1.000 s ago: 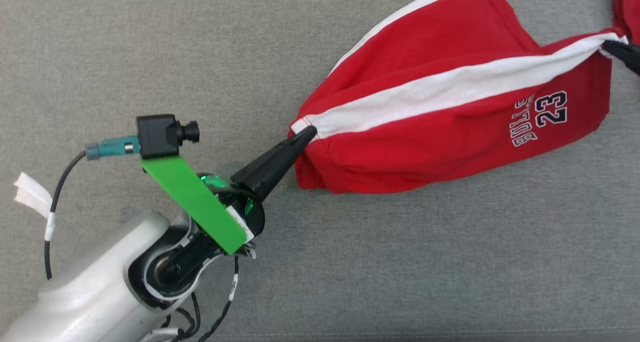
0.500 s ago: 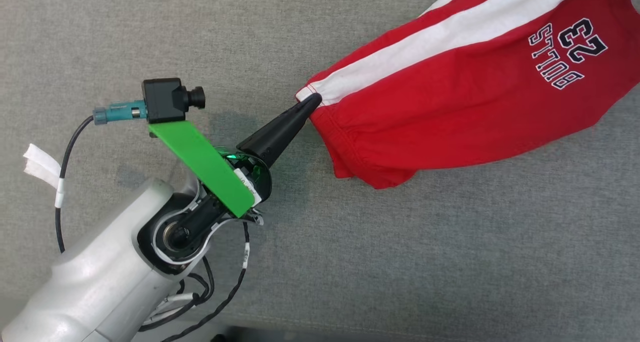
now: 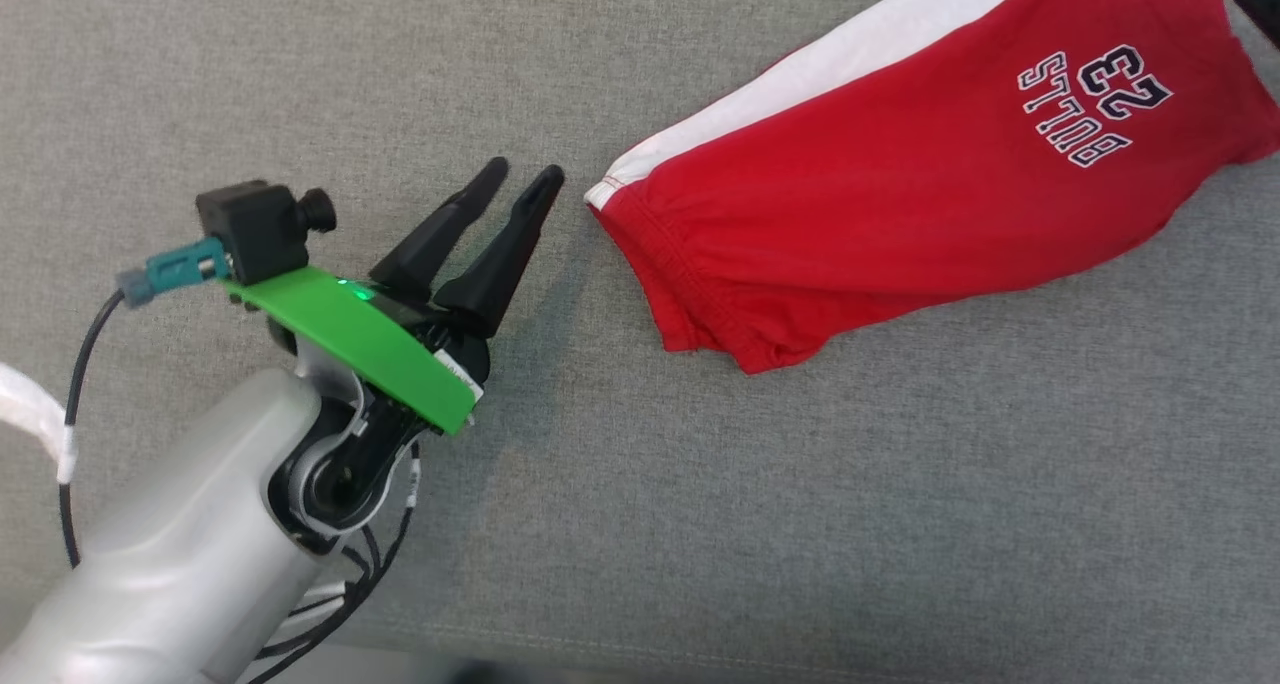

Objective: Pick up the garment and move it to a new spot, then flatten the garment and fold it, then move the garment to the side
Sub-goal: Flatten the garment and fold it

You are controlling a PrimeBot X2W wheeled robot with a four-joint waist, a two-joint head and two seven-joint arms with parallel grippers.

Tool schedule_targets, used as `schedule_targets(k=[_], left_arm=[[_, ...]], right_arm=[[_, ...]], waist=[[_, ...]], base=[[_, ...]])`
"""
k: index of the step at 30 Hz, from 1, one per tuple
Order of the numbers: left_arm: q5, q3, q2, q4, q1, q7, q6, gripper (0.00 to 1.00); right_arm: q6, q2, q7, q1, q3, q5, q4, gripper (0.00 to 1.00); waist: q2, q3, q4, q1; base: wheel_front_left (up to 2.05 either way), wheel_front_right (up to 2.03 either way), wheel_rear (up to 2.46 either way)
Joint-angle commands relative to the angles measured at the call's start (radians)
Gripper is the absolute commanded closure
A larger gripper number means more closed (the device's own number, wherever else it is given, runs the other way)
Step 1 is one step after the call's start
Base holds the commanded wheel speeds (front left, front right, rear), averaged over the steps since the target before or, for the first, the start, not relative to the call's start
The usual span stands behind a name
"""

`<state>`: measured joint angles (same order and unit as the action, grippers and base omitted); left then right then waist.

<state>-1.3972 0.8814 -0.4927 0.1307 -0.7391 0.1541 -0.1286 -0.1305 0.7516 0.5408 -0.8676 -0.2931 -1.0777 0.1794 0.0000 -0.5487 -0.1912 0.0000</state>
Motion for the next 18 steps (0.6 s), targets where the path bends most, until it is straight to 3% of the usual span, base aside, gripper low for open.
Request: schedule_targets(k=[1, 5, 11, 15, 18], left_arm=[[0.074, 0.007, -0.01, 0.019, 0.023, 0.049, 0.022, 0.0], [0.247, -0.044, 0.01, 0.044, 0.098, 0.109, 0.133, 0.0], [0.606, -0.253, 0.103, -0.082, 0.332, 0.11, 0.285, 0.0], [0.774, -0.32, 0.169, -0.142, 0.465, 0.111, 0.329, 0.0], [0.899, -0.355, 0.211, -0.148, 0.535, 0.111, 0.337, 0.0]], right_arm=[[0.0, 0.004, -0.056, 0.053, -0.008, 0.01, -0.031, 0.0], [0.0, 0.006, -0.231, 0.193, -0.047, 0.036, -0.095, 0.0], [0.0, -0.025, -0.481, 0.351, -0.138, 0.137, -0.086, 0.0], [0.0, -0.05, -0.58, 0.409, -0.177, 0.162, -0.039, 0.0], [0.0, -0.067, -0.644, 0.45, -0.195, 0.185, 0.005, 0.0]], waist=[[0.0, 0.051, 0.027, 0.0], [0.0, 0.122, 0.058, 0.0], [0.0, 0.235, 0.102, 0.0], [0.0, 0.287, 0.107, 0.0], [0.0, 0.322, 0.095, 0.0]], base=[[0.0, 0.0, 0.0], [0.0, 0.0, 0.0], [0.0, 0.0, 0.0], [0.0, 0.0, 0.0], [0.0, 0.0, 0.0]])
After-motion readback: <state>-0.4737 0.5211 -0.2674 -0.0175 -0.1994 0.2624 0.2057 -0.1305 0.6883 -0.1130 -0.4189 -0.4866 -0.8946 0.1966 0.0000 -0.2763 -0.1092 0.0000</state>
